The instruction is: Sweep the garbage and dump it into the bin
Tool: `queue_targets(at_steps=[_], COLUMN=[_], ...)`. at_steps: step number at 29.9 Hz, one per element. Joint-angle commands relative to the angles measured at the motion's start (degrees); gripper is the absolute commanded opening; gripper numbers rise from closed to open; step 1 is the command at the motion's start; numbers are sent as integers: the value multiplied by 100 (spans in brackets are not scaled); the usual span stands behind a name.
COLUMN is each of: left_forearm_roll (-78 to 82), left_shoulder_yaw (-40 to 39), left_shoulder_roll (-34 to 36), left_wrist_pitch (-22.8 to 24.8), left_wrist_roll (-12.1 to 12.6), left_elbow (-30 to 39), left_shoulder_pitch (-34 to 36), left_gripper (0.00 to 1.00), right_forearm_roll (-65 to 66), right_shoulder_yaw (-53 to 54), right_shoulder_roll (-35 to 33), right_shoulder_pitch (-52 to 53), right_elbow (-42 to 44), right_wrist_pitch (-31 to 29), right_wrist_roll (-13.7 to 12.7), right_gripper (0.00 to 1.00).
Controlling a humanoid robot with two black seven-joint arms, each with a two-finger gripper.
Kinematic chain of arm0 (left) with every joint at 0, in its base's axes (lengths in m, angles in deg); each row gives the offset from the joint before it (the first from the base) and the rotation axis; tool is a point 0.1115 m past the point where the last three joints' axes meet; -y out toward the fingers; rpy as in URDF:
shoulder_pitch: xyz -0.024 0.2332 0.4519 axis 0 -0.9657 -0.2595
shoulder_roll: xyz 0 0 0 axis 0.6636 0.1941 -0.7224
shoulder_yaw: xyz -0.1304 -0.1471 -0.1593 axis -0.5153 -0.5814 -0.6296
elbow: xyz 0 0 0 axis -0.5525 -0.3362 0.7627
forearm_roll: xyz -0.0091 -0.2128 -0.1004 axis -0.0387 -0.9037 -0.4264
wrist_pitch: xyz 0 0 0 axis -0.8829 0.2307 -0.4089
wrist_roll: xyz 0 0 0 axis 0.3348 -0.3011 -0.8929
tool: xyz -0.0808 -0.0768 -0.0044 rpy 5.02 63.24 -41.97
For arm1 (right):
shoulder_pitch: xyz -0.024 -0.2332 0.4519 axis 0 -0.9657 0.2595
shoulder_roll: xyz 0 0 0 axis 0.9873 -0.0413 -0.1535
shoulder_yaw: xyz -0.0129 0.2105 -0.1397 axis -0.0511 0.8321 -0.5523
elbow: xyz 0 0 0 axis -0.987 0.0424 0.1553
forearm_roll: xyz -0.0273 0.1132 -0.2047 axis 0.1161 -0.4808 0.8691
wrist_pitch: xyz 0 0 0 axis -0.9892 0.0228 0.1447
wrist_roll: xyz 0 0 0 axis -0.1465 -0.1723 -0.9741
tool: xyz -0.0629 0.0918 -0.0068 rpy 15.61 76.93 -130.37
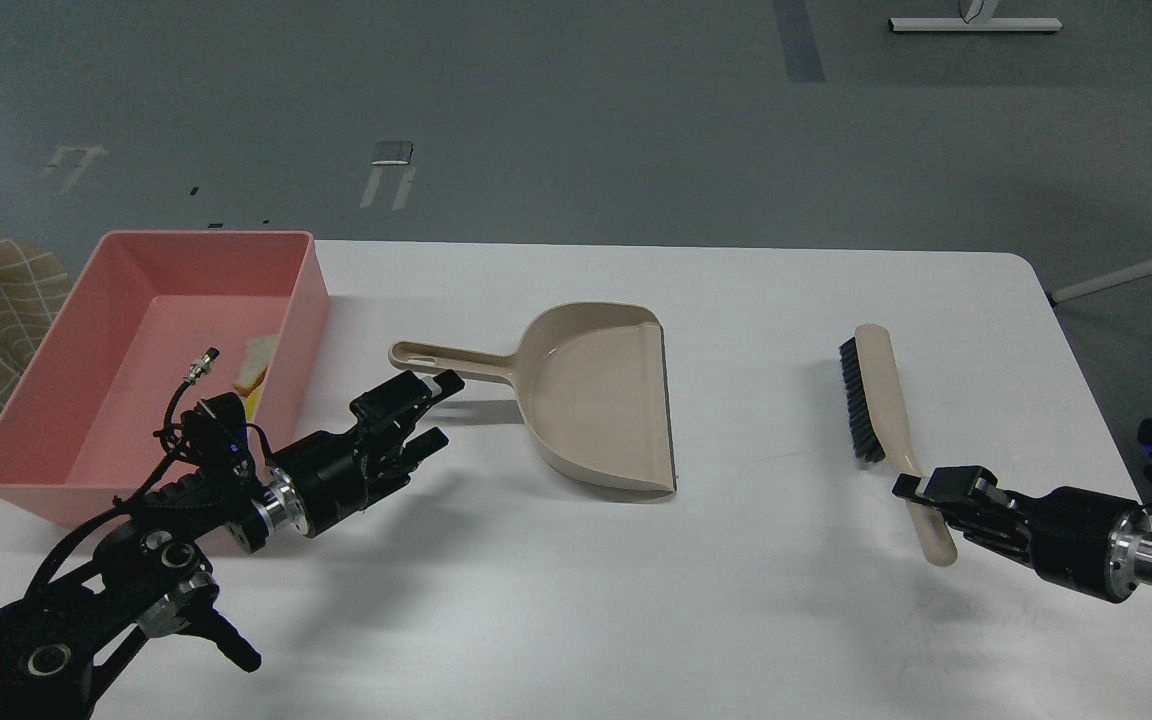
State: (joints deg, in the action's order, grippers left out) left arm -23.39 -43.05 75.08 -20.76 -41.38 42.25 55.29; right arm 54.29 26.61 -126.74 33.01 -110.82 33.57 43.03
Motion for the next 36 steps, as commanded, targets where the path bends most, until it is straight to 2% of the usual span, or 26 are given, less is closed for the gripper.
queue_targets(at_steps=[1, 5, 6, 11, 14, 16, 20, 26, 28, 32, 34, 36], left_forearm_roll=[-67, -76, -76, -76, -111, -181, -322, -770, -1112, -1333, -1368, -1351], left_shoulder_yaw=[-109, -303, -303, -443, -575, -759, -1023, -1419, -1472, -1481, -1472, -1463], left_shoulder_roll=[47, 56, 56, 82, 100, 153, 162, 162, 162, 162, 153, 92], left_wrist_pitch=[162, 329, 330, 452, 549, 794, 897, 897, 897, 897, 897, 897], left_wrist_roll=[9, 17, 17, 26, 44, 52, 96, 237, 307, 316, 316, 255], left_elbow=[79, 193, 194, 255, 317, 395, 466, 510, 449, 195, -130, -743], left_shoulder_pitch=[7, 7, 7, 16, 16, 16, 78, 578, 981, 1562, 1931, 2440], left_gripper=[98, 98, 98, 98, 98, 98, 98, 98, 98, 98, 98, 98], right_forearm_roll=[-11, -11, -11, -29, -38, -64, -82, -99, -99, -73, -11, 6], right_shoulder_yaw=[-1, 8, 8, 34, 60, 104, 218, 1412, 2157, 2916, 3066, 3040], right_shoulder_roll=[-14, -5, -5, -49, -128, -355, -611, -787, -726, -446, -59, 476], right_shoulder_pitch=[-22, -4, -4, 22, 22, 13, 22, 75, 84, 136, 495, 1231], right_elbow=[-3, -12, -12, -91, -126, -240, -442, -338, -198, 268, 672, 1451], right_wrist_pitch=[1, 9, 9, 9, 9, 1, -8, -447, -649, -632, -632, -571], right_wrist_roll=[-33, -51, -51, -112, -112, -104, -95, -51, -60, -60, -60, -60], right_gripper=[31, 59, 59, 92, 96, 99, 99, 100, 100, 100, 100, 100])
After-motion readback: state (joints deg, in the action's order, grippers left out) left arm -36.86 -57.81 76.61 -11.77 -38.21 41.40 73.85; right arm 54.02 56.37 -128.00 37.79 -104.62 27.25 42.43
